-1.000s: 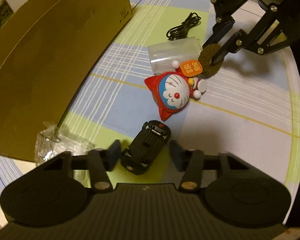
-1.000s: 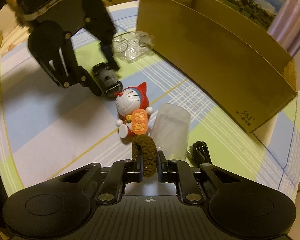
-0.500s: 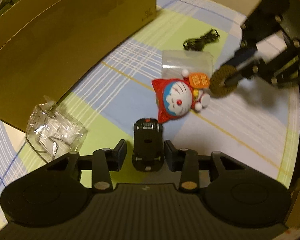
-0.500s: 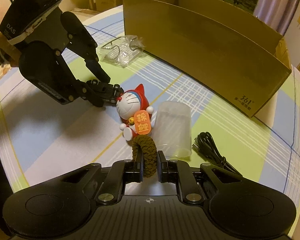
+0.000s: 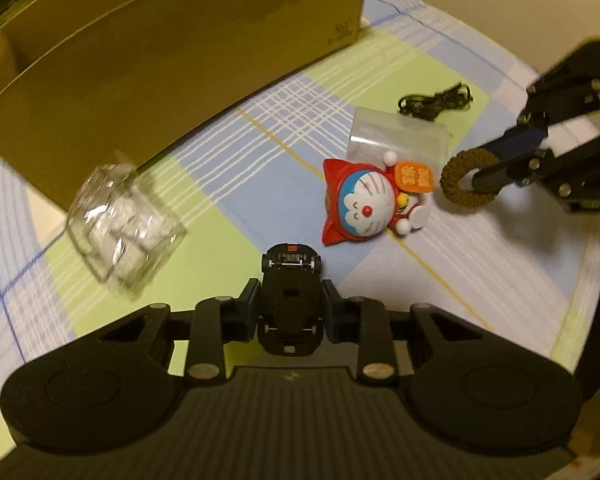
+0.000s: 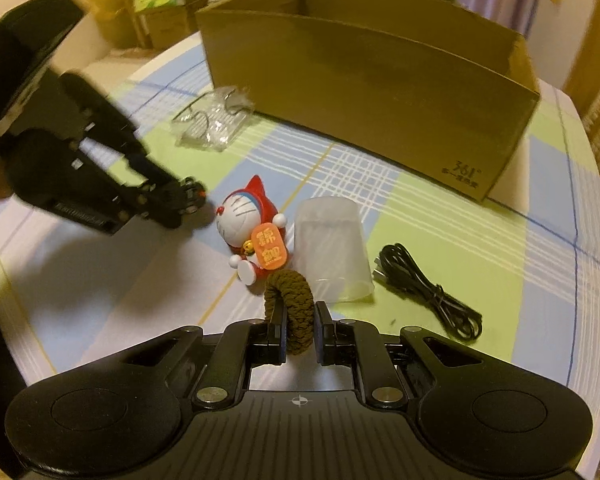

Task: Organize objects
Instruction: 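Lift and carry the toy car and hair tie over the cardboard box, then open the left tool releasing the toy car while the right tool drops the hair tie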

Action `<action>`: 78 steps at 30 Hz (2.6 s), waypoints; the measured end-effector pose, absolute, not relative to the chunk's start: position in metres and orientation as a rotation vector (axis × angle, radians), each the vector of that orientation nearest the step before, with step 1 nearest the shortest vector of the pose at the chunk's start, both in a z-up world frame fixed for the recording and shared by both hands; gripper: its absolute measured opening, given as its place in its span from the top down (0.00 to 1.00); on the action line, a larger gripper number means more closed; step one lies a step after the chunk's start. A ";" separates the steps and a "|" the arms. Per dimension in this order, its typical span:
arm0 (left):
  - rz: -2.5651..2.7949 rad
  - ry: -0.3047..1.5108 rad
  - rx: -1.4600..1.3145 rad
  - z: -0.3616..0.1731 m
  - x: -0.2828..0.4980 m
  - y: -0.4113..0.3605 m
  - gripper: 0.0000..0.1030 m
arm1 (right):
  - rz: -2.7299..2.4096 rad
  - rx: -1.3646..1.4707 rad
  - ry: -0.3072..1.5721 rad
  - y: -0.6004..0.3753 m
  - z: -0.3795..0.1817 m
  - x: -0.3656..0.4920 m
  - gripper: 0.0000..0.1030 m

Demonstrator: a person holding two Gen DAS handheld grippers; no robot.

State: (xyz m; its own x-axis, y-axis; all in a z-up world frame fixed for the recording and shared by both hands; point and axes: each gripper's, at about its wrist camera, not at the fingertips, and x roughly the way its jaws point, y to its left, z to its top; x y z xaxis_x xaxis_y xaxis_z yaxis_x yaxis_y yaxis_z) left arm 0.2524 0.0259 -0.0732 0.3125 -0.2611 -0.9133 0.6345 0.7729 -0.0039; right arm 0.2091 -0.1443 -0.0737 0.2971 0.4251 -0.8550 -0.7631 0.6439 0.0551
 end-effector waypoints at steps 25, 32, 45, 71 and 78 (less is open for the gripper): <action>-0.355 0.964 0.072 0.039 0.155 0.029 0.75 | 0.765 -0.259 0.846 -0.171 0.024 0.159 0.91; -0.327 0.946 0.064 0.053 0.145 0.026 0.75 | 0.776 -0.257 0.824 -0.172 0.034 0.156 0.91; -0.330 0.929 0.065 0.062 0.161 0.024 0.75 | 0.758 -0.278 0.805 -0.171 0.044 0.182 0.91; -0.286 0.872 0.093 0.104 0.355 0.038 0.75 | 0.684 -0.279 0.830 -0.115 0.057 0.372 0.91; -0.270 0.893 0.088 0.088 0.395 0.040 0.75 | 0.655 -0.225 0.845 -0.112 0.052 0.406 0.91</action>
